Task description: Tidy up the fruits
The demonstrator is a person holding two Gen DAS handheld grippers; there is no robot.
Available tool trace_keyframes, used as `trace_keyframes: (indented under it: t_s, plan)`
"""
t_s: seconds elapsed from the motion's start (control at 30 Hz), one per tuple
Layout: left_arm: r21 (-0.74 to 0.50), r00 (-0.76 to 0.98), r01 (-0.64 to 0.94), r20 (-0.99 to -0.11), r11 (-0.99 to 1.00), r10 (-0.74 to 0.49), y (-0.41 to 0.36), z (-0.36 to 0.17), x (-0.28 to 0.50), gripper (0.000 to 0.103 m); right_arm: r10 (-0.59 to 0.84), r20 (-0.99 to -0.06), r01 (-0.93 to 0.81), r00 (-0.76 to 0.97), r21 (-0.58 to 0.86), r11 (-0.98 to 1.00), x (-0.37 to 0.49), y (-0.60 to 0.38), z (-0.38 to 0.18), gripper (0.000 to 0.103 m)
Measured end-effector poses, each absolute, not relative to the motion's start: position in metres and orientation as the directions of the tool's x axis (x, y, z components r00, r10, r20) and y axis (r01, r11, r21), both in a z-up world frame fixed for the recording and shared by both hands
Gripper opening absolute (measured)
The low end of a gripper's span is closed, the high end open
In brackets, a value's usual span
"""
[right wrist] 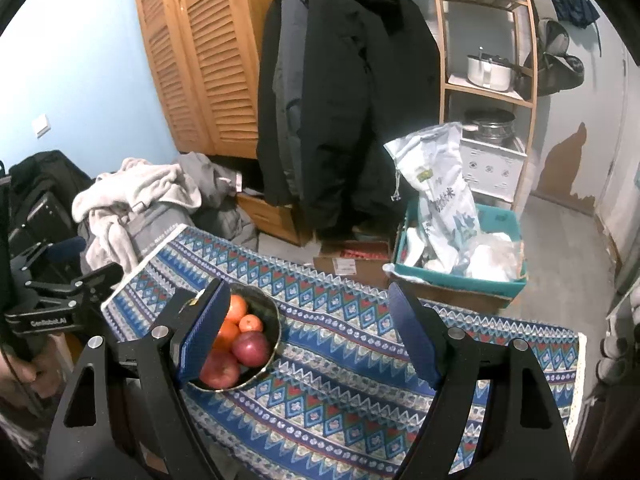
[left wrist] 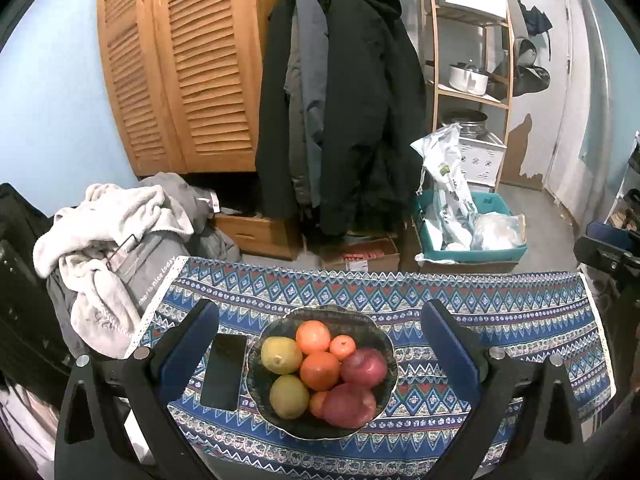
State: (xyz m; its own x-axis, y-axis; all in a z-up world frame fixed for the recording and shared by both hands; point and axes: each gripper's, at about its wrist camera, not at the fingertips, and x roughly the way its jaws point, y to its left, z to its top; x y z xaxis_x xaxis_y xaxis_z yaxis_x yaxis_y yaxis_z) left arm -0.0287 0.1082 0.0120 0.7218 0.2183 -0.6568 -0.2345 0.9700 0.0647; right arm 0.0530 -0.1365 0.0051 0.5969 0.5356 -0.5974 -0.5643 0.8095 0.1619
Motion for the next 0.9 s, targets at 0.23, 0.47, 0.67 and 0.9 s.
trace_keyframes:
  t_s: [0.23, 0.47, 0.67, 0.9]
  plan:
    - [0.067, 0.712, -0.225, -0.670, 0.972, 0.210, 0.1083, 0.0090, -0.0267, 0.102, 0.514, -0.596, -0.561, 0.617, 0.125, 0.818, 0.0518, -0.1329, 0.0018, 0.080]
    - [0.069, 0.708, -0.229, -0.673, 0.971, 0.215, 0.1084, 0.0075, -0.0266, 0.102, 0.525, -0.597, -0.569, 0.607, 0.135, 0.811, 0.0513, -0.1324, 0.0015, 0.080]
    - [0.065, 0.713, -0.229, -0.668, 0.971, 0.213, 0.1091, 0.0087, -0.0276, 0.102, 0.524, -0.602, -0.570, 0.603, 0.135, 0.810, 0.0521, -0.1320, 0.0004, 0.080]
    - [0.070, 0.702, -0.237, -0.677, 0.969, 0.221, 0.1098, 0.0084, -0.0276, 0.102, 0.525, -0.602, -0.572, 0.601, 0.135, 0.809, 0.0509, -0.1309, 0.0005, 0.080]
